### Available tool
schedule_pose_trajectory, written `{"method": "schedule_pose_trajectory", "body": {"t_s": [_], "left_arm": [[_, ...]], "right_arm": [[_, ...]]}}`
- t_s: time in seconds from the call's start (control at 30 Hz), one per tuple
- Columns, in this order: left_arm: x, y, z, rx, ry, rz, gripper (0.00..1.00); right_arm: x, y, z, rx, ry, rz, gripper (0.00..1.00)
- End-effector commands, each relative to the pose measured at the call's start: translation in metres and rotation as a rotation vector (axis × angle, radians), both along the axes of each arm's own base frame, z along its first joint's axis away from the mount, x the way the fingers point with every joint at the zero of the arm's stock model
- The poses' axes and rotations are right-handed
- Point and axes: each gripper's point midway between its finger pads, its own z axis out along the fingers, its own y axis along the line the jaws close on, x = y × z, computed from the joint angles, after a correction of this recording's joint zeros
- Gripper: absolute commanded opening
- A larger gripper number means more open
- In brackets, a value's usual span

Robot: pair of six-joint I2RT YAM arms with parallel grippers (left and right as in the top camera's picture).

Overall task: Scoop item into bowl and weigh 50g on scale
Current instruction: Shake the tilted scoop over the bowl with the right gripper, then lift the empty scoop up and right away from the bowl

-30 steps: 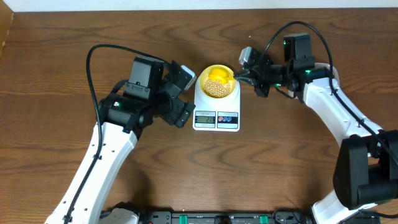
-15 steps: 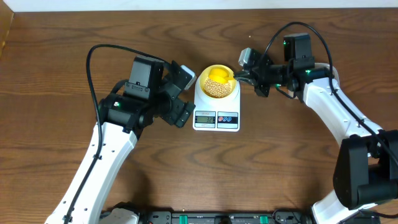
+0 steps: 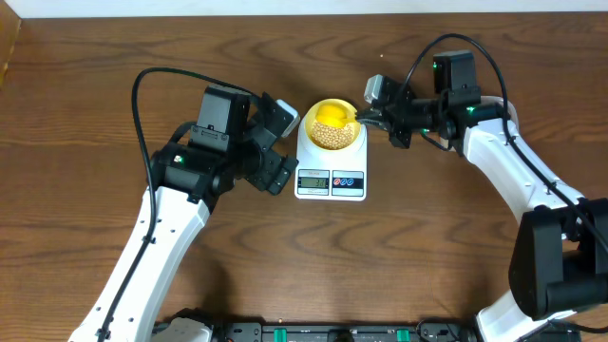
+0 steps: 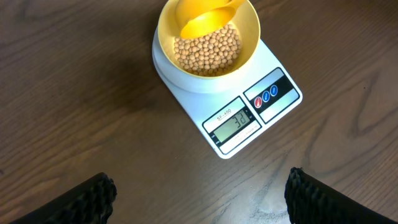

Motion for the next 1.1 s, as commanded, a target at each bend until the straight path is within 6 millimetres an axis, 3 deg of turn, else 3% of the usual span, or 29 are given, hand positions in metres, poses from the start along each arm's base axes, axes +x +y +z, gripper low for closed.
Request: {"method": "schedule_pose_trajectory", "body": {"t_s": [0.0, 0.27, 0.5, 0.77, 1.07], "left_arm": [[-0.004, -0.001, -0.003, -0.002, 0.007, -0.022, 0.89], [-0.004, -0.001, -0.003, -0.002, 0.007, -0.022, 0.89], [-0.004, -0.001, -0.003, -0.002, 0.007, -0.022, 0.89], [-0.004, -0.001, -0.003, -0.002, 0.007, -0.022, 0.89], [-0.004, -0.001, -0.003, -0.002, 0.007, -0.022, 0.89]], "right_arm": [[-0.014, 0.012, 0.022, 0.062, -0.022, 0.063, 0.01], [-0.012, 0.004, 0.054, 0.028, -0.131, 0.015, 0.01], [0.013, -0.03, 0.067, -0.131, -0.199, -0.246, 0.01], [0.042, -0.098, 0.073, -0.216, -0.141, -0.65, 0.01], [0.057, -0.186, 0.071, -0.048, 0.087, -1.046, 0.01]]}}
